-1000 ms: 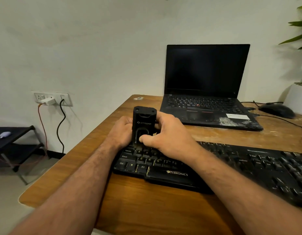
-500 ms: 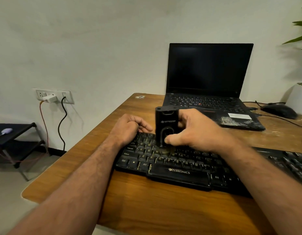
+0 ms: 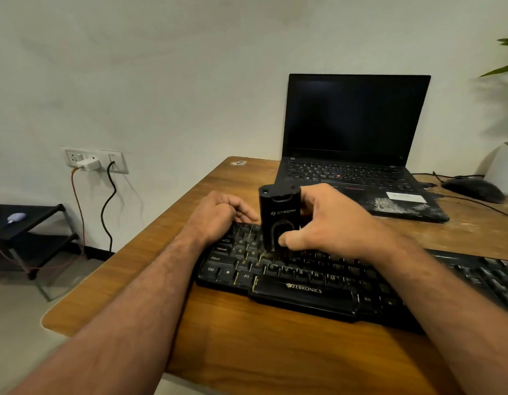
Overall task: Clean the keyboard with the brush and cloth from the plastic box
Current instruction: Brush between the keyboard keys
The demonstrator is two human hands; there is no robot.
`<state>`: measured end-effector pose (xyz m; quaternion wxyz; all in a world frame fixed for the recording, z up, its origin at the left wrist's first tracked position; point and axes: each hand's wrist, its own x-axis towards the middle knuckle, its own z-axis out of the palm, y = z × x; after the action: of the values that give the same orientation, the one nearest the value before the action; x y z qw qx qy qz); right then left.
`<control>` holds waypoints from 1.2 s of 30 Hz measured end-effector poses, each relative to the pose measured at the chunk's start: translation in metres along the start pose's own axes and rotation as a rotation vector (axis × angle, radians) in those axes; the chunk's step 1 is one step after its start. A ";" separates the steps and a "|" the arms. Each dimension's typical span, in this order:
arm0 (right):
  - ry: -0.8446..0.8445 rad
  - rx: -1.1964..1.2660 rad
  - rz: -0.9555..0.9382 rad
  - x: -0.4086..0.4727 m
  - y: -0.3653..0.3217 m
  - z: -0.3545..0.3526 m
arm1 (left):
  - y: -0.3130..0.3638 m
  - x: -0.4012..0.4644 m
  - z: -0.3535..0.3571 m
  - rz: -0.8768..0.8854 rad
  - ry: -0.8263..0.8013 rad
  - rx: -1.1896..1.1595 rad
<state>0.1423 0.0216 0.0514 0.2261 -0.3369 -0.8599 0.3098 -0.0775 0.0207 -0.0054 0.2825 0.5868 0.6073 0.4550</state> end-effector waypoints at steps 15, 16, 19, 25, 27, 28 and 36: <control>-0.006 0.117 -0.072 0.009 -0.013 0.029 | 0.007 -0.005 0.001 0.051 0.083 0.102; -0.026 0.112 -0.065 0.006 -0.012 0.023 | 0.008 -0.005 0.003 0.036 0.080 0.098; -0.108 0.130 -0.070 -0.002 -0.010 0.009 | 0.013 -0.007 0.007 0.009 0.053 0.056; -0.057 0.147 -0.065 0.003 -0.014 0.032 | 0.002 -0.003 0.002 -0.003 0.100 0.052; 0.029 0.090 -0.069 0.008 -0.013 0.038 | 0.002 -0.003 0.001 0.009 0.105 0.038; 0.073 0.058 -0.062 0.009 -0.012 0.037 | 0.003 -0.005 0.001 0.016 0.092 0.046; -0.089 0.209 -0.008 -0.016 -0.005 0.015 | 0.016 -0.033 -0.006 0.031 0.030 -0.053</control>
<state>0.1416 0.0013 0.0418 0.2226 -0.2941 -0.8335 0.4115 -0.0709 -0.0146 0.0051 0.2818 0.5814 0.5901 0.4840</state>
